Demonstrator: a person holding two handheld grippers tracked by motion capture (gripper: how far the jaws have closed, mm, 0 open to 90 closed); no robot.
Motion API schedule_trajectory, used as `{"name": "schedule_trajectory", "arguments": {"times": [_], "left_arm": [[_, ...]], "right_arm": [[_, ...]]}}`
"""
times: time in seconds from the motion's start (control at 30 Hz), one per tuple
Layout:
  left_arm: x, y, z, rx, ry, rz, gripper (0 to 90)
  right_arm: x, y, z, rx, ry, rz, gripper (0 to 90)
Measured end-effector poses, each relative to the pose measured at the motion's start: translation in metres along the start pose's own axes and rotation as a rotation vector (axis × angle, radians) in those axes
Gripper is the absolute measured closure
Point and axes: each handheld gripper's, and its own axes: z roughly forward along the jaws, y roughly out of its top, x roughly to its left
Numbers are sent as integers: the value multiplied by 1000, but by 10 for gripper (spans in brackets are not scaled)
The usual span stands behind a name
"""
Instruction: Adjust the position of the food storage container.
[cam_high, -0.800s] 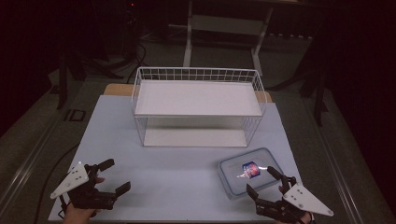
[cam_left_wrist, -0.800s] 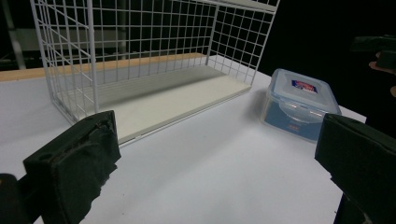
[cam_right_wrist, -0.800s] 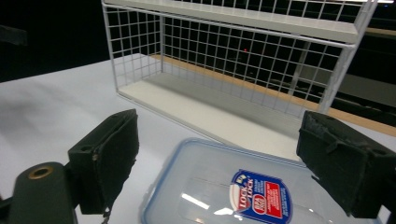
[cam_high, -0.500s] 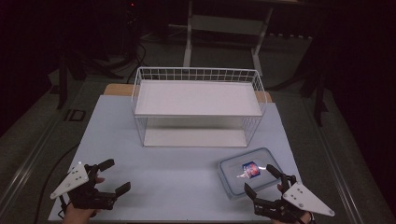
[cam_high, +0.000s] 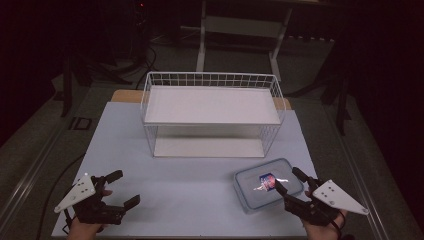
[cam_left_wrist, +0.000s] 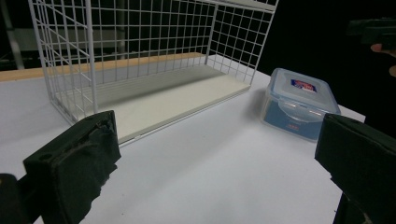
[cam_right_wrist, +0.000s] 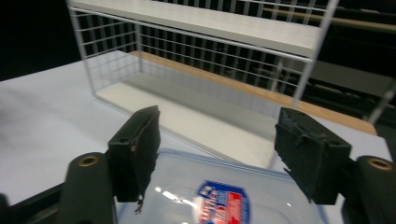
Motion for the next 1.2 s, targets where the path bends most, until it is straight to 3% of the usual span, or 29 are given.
{"name": "schedule_trajectory", "arguments": {"times": [0.3, 0.37, 0.4, 0.47, 0.87, 1.2], "left_arm": [[0, 0, 0, 1, -3, 0, 0], [0, 0, 1, 4, -4, 4, 0], [0, 0, 1, 6, -6, 6, 0], [0, 0, 2, 8, -6, 5, 0], [0, 0, 4, 12, -11, 8, 0], [0, 0, 5, 17, -17, 11, 0]], "right_arm": [[-34, -11, 1, 72, -74, 7, 738], [-38, -13, 1, 83, -74, 17, 762], [-47, -18, 1, 100, -87, 32, 831], [-54, -23, 3, 125, -103, 35, 872], [-85, -65, 13, 263, -193, 80, 900], [-87, -78, 17, 309, -193, 115, 900]]}}
